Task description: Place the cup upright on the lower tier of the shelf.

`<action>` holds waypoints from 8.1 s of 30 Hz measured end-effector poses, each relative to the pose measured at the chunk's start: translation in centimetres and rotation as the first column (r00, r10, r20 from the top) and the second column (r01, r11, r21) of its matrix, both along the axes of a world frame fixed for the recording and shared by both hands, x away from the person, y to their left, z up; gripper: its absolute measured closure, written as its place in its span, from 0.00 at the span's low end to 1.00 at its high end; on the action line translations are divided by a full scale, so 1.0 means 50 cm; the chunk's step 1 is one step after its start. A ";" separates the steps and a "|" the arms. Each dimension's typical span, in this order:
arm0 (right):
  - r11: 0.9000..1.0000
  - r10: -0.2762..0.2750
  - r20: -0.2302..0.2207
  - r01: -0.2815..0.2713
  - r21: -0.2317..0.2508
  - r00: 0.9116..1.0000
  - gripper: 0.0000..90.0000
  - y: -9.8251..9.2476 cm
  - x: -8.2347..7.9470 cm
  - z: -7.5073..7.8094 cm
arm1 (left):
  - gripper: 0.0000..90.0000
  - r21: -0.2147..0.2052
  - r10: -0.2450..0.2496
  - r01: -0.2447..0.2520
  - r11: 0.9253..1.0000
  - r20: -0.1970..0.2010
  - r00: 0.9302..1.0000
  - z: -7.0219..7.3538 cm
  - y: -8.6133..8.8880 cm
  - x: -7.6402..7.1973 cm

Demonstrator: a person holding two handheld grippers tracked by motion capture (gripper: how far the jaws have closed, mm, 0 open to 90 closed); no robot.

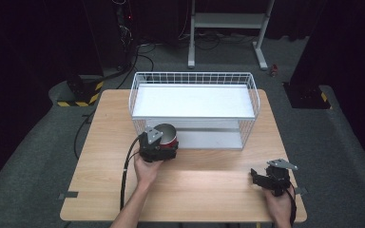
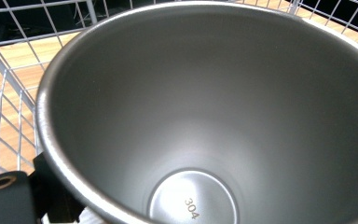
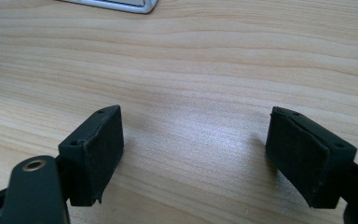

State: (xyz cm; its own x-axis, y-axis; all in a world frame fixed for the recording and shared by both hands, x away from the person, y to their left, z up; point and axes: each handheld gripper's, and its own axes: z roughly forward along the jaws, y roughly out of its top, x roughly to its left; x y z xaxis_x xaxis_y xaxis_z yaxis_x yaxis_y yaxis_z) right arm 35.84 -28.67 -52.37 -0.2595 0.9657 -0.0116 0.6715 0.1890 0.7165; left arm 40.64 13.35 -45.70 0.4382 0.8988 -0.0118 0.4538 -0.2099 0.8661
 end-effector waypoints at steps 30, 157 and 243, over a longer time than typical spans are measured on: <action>1.000 0.000 0.000 0.000 0.000 1.000 0.21 0.000 0.000 0.000 | 0.08 0.004 0.030 -0.030 1.000 0.018 0.999 -0.011 -0.006 0.049; 1.000 0.003 0.000 -0.003 0.000 1.000 0.21 0.000 0.000 0.000 | 0.26 0.036 0.156 -0.153 0.988 -0.121 0.980 -0.121 -0.009 0.115; 1.000 0.003 0.000 -0.003 0.000 1.000 0.21 0.000 0.000 0.000 | 0.27 -0.043 0.045 -0.050 0.998 -0.106 0.993 -0.042 0.135 -0.057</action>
State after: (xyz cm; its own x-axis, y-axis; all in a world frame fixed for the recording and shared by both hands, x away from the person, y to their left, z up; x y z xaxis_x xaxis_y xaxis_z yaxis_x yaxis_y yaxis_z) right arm 35.82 -28.65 -52.37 -0.2626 0.9648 -0.0113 0.6712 0.1910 0.7163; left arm 37.78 20.11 -47.80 0.3894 0.9160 -0.0966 0.5515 -0.1478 0.8210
